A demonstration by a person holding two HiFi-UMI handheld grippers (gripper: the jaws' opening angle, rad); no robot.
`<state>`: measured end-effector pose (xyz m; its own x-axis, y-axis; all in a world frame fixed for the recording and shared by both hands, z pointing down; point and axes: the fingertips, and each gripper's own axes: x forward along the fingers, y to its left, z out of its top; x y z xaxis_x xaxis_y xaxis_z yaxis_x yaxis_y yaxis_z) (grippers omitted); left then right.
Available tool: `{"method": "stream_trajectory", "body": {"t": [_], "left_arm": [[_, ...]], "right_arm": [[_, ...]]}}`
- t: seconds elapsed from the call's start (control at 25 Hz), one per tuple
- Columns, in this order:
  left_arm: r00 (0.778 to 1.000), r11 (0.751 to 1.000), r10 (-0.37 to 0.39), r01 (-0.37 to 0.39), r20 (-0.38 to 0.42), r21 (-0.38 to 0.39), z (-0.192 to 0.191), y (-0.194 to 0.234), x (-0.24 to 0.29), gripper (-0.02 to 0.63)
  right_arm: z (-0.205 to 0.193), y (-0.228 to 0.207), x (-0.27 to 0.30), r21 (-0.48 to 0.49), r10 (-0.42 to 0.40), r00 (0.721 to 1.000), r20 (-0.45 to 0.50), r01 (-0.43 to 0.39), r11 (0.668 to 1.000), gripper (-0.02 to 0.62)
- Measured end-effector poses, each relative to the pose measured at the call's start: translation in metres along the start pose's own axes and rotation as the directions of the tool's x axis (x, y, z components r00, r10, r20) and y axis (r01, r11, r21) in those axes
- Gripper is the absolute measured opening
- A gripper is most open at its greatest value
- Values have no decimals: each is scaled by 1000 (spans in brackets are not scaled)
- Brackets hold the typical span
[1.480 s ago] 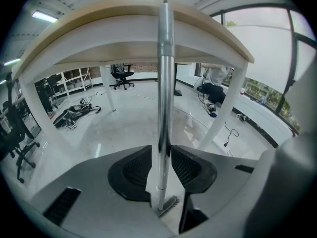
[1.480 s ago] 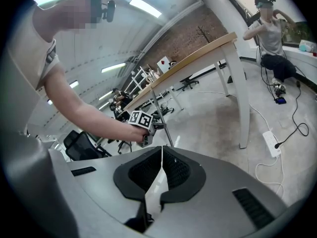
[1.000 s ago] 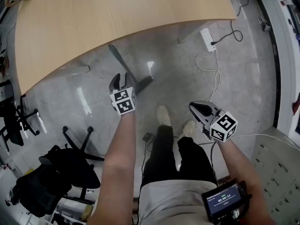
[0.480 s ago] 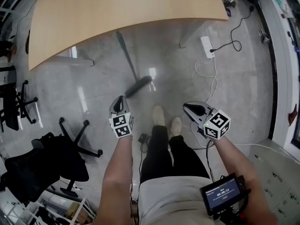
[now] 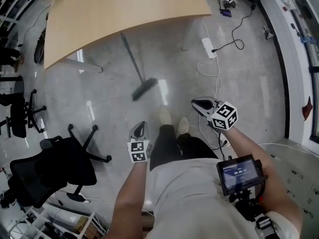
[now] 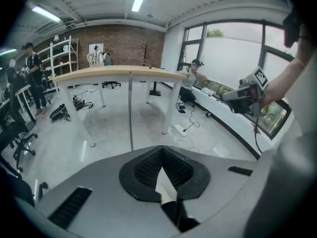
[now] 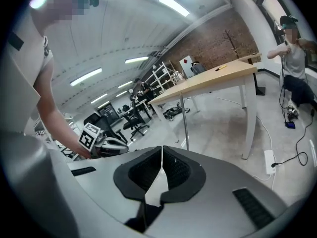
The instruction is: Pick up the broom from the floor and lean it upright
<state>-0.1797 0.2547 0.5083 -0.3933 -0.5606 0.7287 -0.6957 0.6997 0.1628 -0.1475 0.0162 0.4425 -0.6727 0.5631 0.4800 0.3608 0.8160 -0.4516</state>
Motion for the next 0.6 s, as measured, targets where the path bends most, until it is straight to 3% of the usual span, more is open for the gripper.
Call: {"method": "stream_trajectory", "body": {"t": [0.2,0.4,0.6], "left_arm": [[997,1000,-7,9,82,-24,17,-6,-52,8],[980,1000,-6,9,197,-14,70,-13,-98,8],[972,1000,12,-7,235,-23,86,-9,-125,8]], "right_arm": [[11,27,-20,-14,18,1000,18,-17,1000,23],[60,40,-47,-48,35,994,103,-31,998,23],[94,61,-41,-89,83,991,105,-74,993,23]]}}
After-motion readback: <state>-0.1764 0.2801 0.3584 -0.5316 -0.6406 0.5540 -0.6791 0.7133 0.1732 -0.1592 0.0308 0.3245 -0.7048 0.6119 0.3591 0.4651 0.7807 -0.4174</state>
